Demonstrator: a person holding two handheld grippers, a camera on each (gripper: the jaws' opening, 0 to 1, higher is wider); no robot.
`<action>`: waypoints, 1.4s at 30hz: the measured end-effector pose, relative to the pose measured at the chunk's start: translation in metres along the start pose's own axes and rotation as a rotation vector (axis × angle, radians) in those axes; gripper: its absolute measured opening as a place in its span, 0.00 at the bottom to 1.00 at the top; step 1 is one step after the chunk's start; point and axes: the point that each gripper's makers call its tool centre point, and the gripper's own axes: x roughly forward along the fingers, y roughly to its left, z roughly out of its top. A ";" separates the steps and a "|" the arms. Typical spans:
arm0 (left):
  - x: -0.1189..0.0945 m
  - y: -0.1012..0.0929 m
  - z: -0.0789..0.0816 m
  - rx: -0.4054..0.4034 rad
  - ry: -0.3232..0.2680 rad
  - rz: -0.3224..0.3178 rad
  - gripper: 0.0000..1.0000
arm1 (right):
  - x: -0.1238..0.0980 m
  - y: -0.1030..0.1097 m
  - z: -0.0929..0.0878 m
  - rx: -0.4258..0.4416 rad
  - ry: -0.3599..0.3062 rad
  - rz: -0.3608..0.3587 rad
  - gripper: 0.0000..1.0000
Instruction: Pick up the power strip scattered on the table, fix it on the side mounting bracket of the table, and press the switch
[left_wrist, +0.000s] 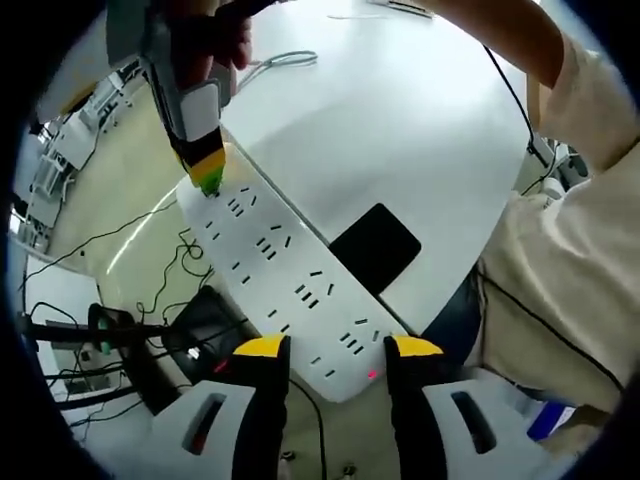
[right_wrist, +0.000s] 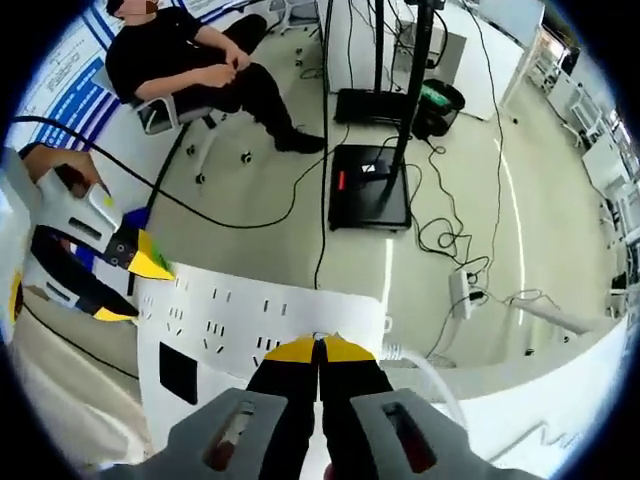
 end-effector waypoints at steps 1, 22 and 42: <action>0.000 0.000 0.000 0.001 -0.001 0.000 0.43 | 0.000 0.000 -0.001 -0.002 -0.001 -0.003 0.00; 0.001 -0.003 0.001 -0.004 0.012 0.001 0.43 | -0.005 -0.003 -0.005 0.026 -0.009 -0.007 0.00; 0.000 -0.003 -0.001 0.006 0.051 0.003 0.43 | -0.005 -0.004 0.001 0.040 -0.050 -0.014 0.00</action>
